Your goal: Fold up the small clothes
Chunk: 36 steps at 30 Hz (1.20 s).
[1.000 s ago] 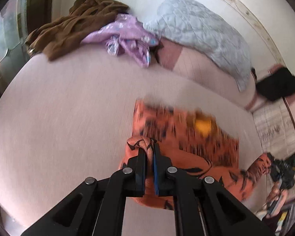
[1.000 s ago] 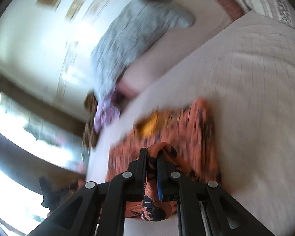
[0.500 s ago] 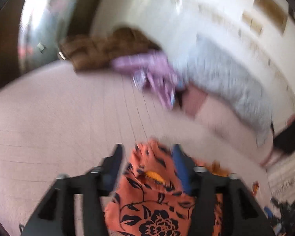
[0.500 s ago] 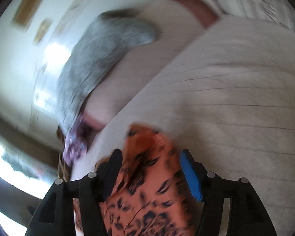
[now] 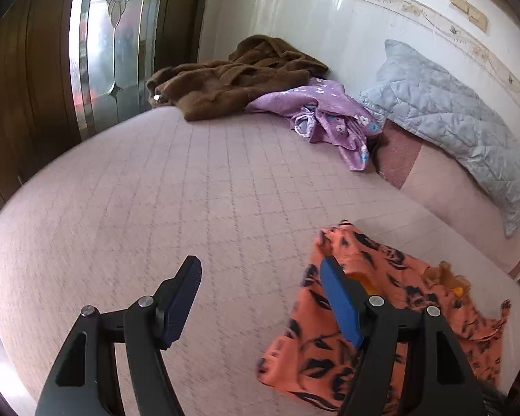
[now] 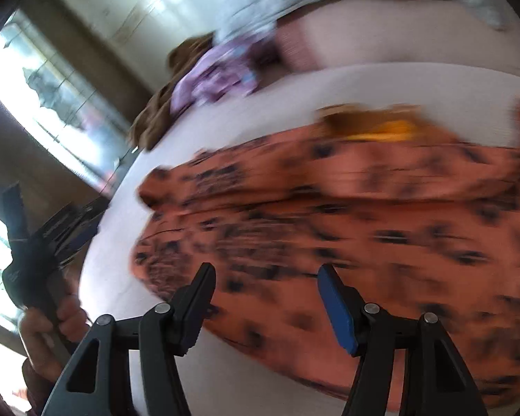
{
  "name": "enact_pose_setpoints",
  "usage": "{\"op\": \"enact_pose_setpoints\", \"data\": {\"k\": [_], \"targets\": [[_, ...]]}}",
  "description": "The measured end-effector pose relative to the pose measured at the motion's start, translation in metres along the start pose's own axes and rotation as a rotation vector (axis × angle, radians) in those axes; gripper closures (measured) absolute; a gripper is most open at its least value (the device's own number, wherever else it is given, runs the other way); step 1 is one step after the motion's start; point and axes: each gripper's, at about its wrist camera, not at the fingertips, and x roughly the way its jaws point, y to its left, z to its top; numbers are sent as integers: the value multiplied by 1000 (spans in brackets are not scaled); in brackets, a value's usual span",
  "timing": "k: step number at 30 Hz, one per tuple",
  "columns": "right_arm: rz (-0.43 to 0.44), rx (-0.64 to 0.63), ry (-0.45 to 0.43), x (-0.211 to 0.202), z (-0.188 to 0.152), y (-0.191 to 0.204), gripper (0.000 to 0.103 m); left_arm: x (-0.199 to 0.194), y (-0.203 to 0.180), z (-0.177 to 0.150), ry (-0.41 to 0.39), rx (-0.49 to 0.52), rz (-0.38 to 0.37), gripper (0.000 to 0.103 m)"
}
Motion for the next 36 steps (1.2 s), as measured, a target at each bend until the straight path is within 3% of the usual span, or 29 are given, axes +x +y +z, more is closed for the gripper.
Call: {"op": "enact_pose_setpoints", "data": {"k": [4, 8, 10, 12, 14, 16, 21, 25, 28, 30, 31, 36], "targets": [[22, -73, 70, 64, 20, 53, 38, 12, 12, 7, 2, -9, 16, 31], [-71, -99, 66, 117, 66, 75, 41, 30, 14, 16, 26, -4, 13, 31], [-158, -77, -26, 121, 99, 69, 41, 35, 13, 17, 33, 10, 9, 31], [-212, 41, -170, 104, 128, 48, 41, 39, 12, 17, 60, 1, -28, 31], [-220, 140, -266, 78, 139, 26, 41, 39, 9, 17, 79, -13, -77, 31], [-223, 181, -307, 48, 139, 5, 41, 38, -1, 14, 95, 0, -108, 31], [-349, 169, -286, -14, 101, -47, 41, 44, -40, -2, 151, 126, -122, 31], [-460, 302, -229, -55, 58, -120, 41, 48, -68, -19, 175, 248, -110, 31], [-463, 428, -172, -66, 19, -162, 42, 57, -75, -26, 190, 290, -81, 31], [-423, 415, -189, -71, 0, -160, 42, 72, -78, -31, 235, 318, -36, 30], [-443, 384, -179, -72, -9, -154, 41, 76, -78, -33, 246, 316, -31, 28], [-533, 210, -71, -70, -58, -121, 41, 71, -90, -37, 176, 382, 8, 27]]}}
